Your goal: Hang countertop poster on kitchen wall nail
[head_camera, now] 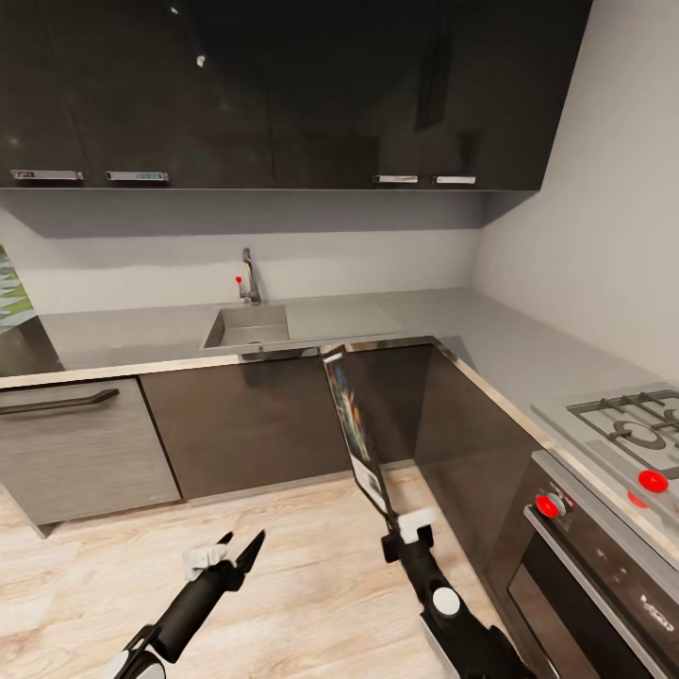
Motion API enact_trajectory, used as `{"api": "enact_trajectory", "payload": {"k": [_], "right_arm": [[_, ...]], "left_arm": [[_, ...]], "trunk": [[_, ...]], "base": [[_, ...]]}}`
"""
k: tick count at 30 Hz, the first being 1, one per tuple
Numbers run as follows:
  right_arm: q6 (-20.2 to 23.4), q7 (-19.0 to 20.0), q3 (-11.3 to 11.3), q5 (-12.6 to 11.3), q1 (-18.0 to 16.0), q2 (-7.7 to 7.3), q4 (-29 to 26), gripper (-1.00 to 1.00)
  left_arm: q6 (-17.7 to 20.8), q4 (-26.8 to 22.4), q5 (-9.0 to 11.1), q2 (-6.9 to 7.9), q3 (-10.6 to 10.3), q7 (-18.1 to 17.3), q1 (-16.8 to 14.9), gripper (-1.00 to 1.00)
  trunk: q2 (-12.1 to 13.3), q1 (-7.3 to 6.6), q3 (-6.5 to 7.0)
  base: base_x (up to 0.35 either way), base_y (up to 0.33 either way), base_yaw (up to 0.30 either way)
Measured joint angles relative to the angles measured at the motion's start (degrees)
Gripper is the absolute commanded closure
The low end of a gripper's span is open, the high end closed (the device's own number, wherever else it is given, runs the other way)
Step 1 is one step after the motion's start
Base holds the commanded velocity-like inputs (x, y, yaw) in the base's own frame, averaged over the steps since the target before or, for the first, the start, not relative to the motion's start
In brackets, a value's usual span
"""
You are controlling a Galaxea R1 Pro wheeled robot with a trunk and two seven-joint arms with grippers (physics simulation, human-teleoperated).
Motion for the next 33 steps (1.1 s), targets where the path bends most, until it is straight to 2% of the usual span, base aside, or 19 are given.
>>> {"api": "enact_trajectory", "payload": {"k": [2,5,7,14,28,31,33], "right_arm": [[0.15,4.57,-2.89,-0.08,0.01,-0.08,-0.94,1.0],[0.19,9.29,-4.96,-0.12,0.01,-0.11,-1.56,1.0],[0.21,10.67,-5.54,-0.15,0.02,-0.12,-1.72,1.0],[0.2,12.85,-6.42,-0.19,0.09,-0.13,-2.12,1.0],[0.24,13.2,-6.42,-0.24,0.11,-0.13,-2.16,1.0],[0.25,14.2,-6.44,-0.26,0.11,-0.08,-2.11,1.0],[0.32,16.11,-6.44,-0.23,0.11,0.04,-2.14,1.0]], "left_arm": [[-0.56,0.99,1.13,-0.03,0.0,-1.71,0.0,-1.0],[-0.94,1.66,1.83,-0.1,0.02,-2.8,0.02,-1.0],[-1.04,1.92,2.01,-0.12,0.03,-3.08,0.02,-1.0],[-1.28,6.09,2.21,-0.29,0.13,-3.61,0.03,-1.0],[-1.33,6.87,2.24,-0.34,0.2,-3.67,0.03,-1.0],[-1.3,6.88,2.25,-0.34,0.27,-3.72,0.03,-1.0],[-1.28,6.95,2.29,-0.29,0.4,-5.01,0.03,-1.0]], "trunk": [[0.0,0.0,0.0],[0.0,0.0,0.0],[0.0,0.0,0.0],[0.0,0.0,0.0],[0.0,0.0,0.0],[0.0,0.0,0.0],[0.0,0.0,0.0]], "base": [[0.0,0.0,0.022],[0.0,0.0,0.132],[0.0,0.0,0.204],[0.0,0.0,0.258],[0.0,0.0,0.279],[0.0,0.0,0.28],[0.0,0.0,0.28]]}}
